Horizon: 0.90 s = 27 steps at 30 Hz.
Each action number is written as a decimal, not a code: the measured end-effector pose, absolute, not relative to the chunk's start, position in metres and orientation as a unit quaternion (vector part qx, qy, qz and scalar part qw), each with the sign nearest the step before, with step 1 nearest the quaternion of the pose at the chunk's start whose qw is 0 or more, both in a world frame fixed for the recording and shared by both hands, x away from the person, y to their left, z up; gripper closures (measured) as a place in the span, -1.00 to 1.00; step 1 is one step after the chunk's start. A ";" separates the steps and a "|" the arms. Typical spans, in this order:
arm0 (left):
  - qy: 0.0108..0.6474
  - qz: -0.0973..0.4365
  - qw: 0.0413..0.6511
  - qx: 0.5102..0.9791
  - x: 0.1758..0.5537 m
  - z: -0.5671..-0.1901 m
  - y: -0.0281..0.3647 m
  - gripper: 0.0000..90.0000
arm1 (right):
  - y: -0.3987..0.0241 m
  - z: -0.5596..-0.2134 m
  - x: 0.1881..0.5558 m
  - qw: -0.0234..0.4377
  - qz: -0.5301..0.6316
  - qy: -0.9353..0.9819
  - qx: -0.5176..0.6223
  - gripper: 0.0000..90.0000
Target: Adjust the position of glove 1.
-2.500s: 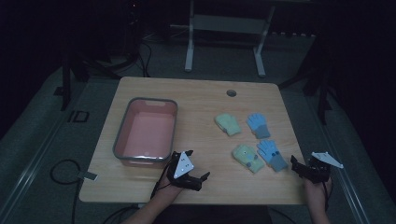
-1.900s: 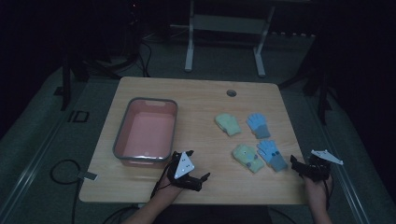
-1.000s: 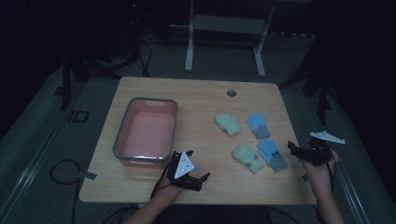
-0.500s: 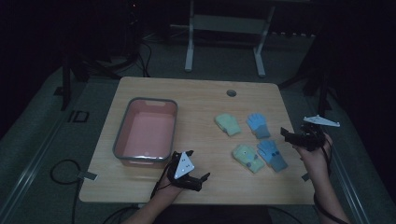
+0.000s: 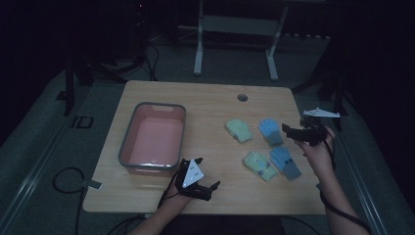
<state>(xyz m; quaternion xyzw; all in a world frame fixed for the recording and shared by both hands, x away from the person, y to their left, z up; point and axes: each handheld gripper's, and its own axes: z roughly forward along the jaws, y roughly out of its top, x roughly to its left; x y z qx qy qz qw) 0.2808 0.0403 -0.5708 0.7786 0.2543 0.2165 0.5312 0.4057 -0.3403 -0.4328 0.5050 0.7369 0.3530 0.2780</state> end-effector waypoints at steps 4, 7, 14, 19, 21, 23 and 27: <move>0.253 0.217 0.531 0.779 0.281 -0.571 0.040 -0.96 | -0.329 -0.431 0.412 0.277 0.351 0.746 0.494 -0.49; 0.253 0.217 0.531 0.779 0.281 -0.571 0.040 -0.96 | -0.320 -0.429 0.416 0.278 0.351 0.751 0.485 -0.49; 0.252 0.217 0.531 0.779 0.280 -0.571 0.040 -0.96 | -0.299 -0.430 0.430 0.261 0.350 0.769 0.466 -0.48; 0.248 0.219 0.533 0.779 0.280 -0.571 0.040 -0.96 | -0.283 -0.434 0.441 0.246 0.342 0.781 0.461 -0.45; 0.248 0.219 0.533 0.779 0.280 -0.571 0.040 -0.96 | -0.279 -0.435 0.443 0.245 0.341 0.782 0.460 -0.45; 0.248 0.218 0.534 0.779 0.280 -0.571 0.040 -0.96 | -0.271 -0.439 0.449 0.237 0.339 0.789 0.455 -0.45; 0.247 0.217 0.535 0.779 0.280 -0.571 0.041 -0.96 | -0.261 -0.443 0.455 0.229 0.335 0.797 0.447 -0.42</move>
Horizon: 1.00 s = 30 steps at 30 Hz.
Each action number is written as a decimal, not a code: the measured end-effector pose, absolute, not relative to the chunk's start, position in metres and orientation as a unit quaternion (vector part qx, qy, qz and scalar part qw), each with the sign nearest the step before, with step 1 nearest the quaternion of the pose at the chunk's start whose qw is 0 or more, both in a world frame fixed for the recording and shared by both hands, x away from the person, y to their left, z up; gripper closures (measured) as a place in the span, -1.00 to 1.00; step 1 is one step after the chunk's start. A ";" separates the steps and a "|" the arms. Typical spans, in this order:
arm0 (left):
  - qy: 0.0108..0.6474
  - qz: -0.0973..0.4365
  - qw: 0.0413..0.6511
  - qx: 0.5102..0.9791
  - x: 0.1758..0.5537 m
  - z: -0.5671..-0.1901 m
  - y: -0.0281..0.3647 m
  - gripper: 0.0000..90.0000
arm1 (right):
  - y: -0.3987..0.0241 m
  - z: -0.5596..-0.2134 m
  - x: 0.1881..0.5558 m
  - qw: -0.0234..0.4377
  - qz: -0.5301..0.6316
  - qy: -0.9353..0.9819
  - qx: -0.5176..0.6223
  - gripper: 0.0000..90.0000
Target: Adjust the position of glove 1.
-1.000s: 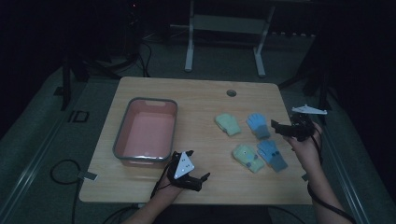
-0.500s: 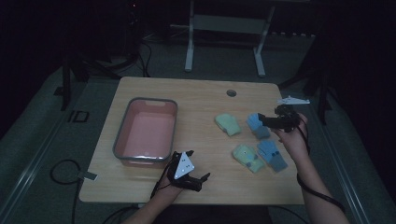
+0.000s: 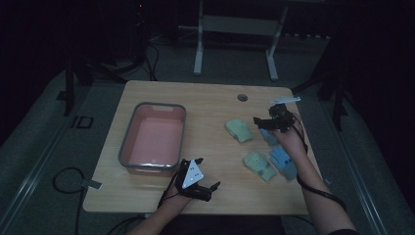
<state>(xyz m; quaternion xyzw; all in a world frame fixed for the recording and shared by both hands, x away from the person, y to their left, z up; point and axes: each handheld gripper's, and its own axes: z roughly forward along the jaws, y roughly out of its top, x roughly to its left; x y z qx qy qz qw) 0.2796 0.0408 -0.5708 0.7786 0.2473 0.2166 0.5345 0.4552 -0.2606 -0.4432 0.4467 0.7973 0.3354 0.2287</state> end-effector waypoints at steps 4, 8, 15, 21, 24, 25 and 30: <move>0.246 0.217 0.533 0.780 0.280 -0.571 0.041 -0.96 | -0.244 -0.455 0.465 0.214 0.328 0.814 0.430 -0.31; 0.246 0.217 0.535 0.779 0.280 -0.571 0.041 -0.96 | -0.233 -0.464 0.471 0.202 0.322 0.821 0.426 -0.22; 0.245 0.216 0.535 0.779 0.280 -0.571 0.041 -0.96 | -0.218 -0.483 0.482 0.182 0.307 0.828 0.433 -0.17; 0.245 0.217 0.533 0.780 0.280 -0.571 0.040 -0.96 | -0.209 -0.496 0.491 0.173 0.290 0.831 0.441 -0.13; 0.246 0.215 0.534 0.780 0.280 -0.571 0.041 -0.96 | -0.205 -0.502 0.495 0.170 0.286 0.832 0.445 -0.13; 0.248 0.213 0.535 0.779 0.281 -0.571 0.041 -0.96 | -0.203 -0.504 0.496 0.168 0.284 0.831 0.447 -0.13; 0.248 0.213 0.535 0.779 0.280 -0.571 0.041 -0.96 | -0.195 -0.512 0.503 0.165 0.274 0.831 0.455 -0.11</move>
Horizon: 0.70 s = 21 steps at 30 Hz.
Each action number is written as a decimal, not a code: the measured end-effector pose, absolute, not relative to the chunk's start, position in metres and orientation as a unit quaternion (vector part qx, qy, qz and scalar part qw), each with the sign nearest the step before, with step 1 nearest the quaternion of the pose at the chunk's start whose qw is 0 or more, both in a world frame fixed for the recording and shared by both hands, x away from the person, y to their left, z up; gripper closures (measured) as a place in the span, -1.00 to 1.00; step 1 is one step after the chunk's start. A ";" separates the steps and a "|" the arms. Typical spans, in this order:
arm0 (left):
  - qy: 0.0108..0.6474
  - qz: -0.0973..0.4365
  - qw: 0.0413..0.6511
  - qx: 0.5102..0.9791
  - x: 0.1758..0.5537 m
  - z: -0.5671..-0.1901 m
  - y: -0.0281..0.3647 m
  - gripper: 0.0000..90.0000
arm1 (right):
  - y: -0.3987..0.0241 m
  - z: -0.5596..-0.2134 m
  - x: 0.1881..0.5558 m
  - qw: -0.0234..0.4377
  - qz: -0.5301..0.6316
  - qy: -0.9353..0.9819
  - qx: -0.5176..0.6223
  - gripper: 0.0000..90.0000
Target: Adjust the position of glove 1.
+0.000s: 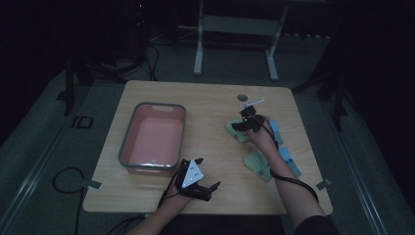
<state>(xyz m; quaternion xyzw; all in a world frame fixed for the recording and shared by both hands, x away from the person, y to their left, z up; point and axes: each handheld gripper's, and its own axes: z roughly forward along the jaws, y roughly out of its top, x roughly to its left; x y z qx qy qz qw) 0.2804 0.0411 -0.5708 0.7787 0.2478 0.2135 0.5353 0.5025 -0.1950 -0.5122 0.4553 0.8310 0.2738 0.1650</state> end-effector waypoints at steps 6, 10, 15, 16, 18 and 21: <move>0.249 0.211 0.537 0.778 0.281 -0.571 0.042 -0.96 | -0.189 -0.521 0.510 0.162 0.256 0.828 0.472 -0.08; 0.247 0.212 0.537 0.778 0.281 -0.571 0.042 -0.96 | -0.186 -0.529 0.513 0.164 0.240 0.829 0.477 -0.05; 0.246 0.212 0.537 0.778 0.281 -0.571 0.042 -0.96 | -0.187 -0.532 0.515 0.169 0.235 0.821 0.493 0.10; 0.246 0.212 0.537 0.779 0.280 -0.571 0.042 -0.96 | -0.187 -0.533 0.516 0.167 0.235 0.820 0.495 0.13; 0.246 0.212 0.537 0.778 0.280 -0.571 0.042 -0.96 | -0.187 -0.533 0.516 0.167 0.234 0.820 0.495 0.14; 0.245 0.213 0.537 0.779 0.280 -0.571 0.042 -0.96 | -0.186 -0.534 0.515 0.171 0.232 0.821 0.492 0.20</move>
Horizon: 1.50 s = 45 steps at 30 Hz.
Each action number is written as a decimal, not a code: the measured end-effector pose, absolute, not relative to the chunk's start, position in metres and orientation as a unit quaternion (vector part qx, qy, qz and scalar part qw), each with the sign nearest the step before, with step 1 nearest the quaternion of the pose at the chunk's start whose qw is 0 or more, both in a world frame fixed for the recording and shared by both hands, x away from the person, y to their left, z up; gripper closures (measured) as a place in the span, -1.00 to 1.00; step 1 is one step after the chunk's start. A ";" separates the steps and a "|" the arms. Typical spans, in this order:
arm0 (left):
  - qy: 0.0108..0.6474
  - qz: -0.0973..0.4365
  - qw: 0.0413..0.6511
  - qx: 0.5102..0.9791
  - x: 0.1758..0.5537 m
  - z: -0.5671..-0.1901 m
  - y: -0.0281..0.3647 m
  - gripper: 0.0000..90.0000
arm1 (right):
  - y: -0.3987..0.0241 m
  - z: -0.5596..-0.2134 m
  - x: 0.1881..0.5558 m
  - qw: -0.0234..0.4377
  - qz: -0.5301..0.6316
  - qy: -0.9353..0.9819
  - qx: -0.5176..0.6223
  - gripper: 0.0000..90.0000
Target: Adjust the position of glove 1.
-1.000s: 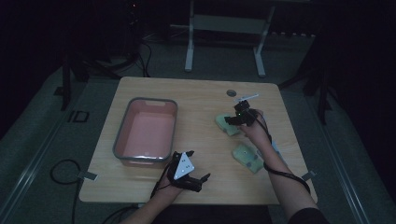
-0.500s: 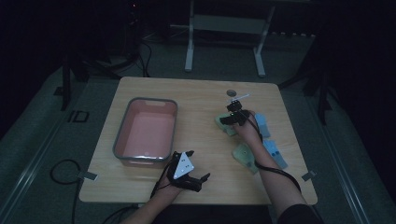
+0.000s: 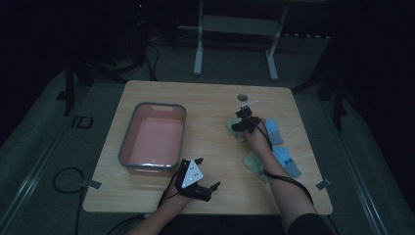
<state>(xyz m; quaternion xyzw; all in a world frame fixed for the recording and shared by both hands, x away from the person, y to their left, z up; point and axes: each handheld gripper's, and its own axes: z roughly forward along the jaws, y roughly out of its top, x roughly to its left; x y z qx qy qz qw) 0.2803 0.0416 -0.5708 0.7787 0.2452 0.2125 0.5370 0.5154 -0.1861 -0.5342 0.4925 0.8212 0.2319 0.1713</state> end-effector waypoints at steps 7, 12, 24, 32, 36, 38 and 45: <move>0.246 0.213 0.536 0.779 0.280 -0.571 0.041 -0.96 | -0.184 -0.537 0.512 0.178 0.241 0.822 0.484 0.63; 0.246 0.213 0.536 0.779 0.280 -0.571 0.041 -0.96 | -0.182 -0.537 0.509 0.188 0.241 0.817 0.489 0.84; 0.248 0.214 0.535 0.778 0.280 -0.571 0.041 -0.96 | -0.180 -0.507 0.497 0.196 0.242 0.802 0.510 0.86; 0.248 0.216 0.534 0.779 0.280 -0.571 0.041 -0.96 | -0.177 -0.482 0.466 0.184 0.281 0.788 0.517 0.86; 0.248 0.219 0.532 0.780 0.280 -0.571 0.040 -0.96 | -0.172 -0.471 0.445 0.178 0.303 0.778 0.521 0.87; 0.249 0.219 0.532 0.779 0.280 -0.571 0.040 -0.96 | -0.170 -0.469 0.440 0.175 0.310 0.774 0.524 0.87; 0.250 0.220 0.532 0.779 0.280 -0.571 0.040 -0.96 | -0.160 -0.472 0.412 0.178 0.341 0.736 0.558 0.87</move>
